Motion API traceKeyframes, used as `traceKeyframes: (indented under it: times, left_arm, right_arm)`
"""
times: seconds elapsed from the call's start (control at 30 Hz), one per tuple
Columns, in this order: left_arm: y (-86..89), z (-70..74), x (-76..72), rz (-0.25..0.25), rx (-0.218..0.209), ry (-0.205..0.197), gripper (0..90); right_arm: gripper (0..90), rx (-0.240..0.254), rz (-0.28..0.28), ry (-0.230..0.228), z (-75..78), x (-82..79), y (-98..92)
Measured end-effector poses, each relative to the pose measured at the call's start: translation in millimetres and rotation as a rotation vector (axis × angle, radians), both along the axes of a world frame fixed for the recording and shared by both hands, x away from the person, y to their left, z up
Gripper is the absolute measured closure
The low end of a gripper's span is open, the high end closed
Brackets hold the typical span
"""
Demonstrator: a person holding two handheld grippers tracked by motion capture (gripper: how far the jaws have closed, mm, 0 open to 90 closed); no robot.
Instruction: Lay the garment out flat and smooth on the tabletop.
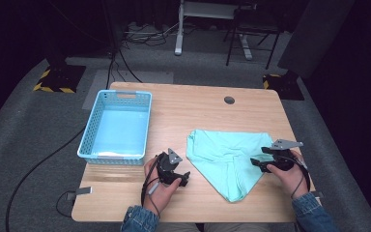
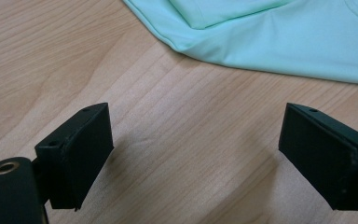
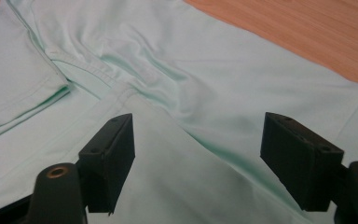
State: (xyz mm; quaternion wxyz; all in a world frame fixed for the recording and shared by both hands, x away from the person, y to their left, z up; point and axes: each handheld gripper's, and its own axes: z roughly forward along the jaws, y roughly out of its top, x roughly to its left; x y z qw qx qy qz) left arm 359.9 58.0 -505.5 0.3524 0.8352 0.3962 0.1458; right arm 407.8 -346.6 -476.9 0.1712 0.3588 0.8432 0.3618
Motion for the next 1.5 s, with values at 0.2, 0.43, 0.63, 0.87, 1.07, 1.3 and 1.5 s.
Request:
traceKeyframes:
  times: [0.2,0.43,0.63,0.87,1.07,1.3,1.5]
  left_arm:
    - [-0.3,-2.6,0.2,-0.011,0.008,-0.006,7.6]
    - [-2.3,-3.0,-0.1,-0.016,0.026,-0.008,6.1]
    - [-2.7,-3.1,-0.6,-0.009,0.026,-0.010,6.2]
    - [-2.8,-3.2,-0.8,-0.007,0.025,-0.010,6.2]
    - [-2.8,-3.2,-0.8,-0.007,0.025,-0.010,6.2]
    - [-2.8,-3.1,-0.8,-0.007,0.025,-0.009,6.2]
    - [-3.0,-3.0,-0.1,-0.006,0.028,-0.010,6.1]
  right_arm:
    - [30.7,-0.014,0.035,-0.008,4.1,5.4,14.9]
    - [40.5,-0.038,0.072,-0.001,4.9,9.2,29.4]
    - [48.2,-0.054,0.102,0.006,1.3,8.7,41.2]
    - [54.1,-0.067,0.154,0.020,-5.5,8.8,56.6]
    - [83.9,-0.125,0.191,0.044,-8.4,7.3,62.9]
    - [90.0,-0.127,0.194,0.016,0.5,1.1,62.0]
    - [73.6,-0.079,0.175,0.011,4.7,2.1,58.6]
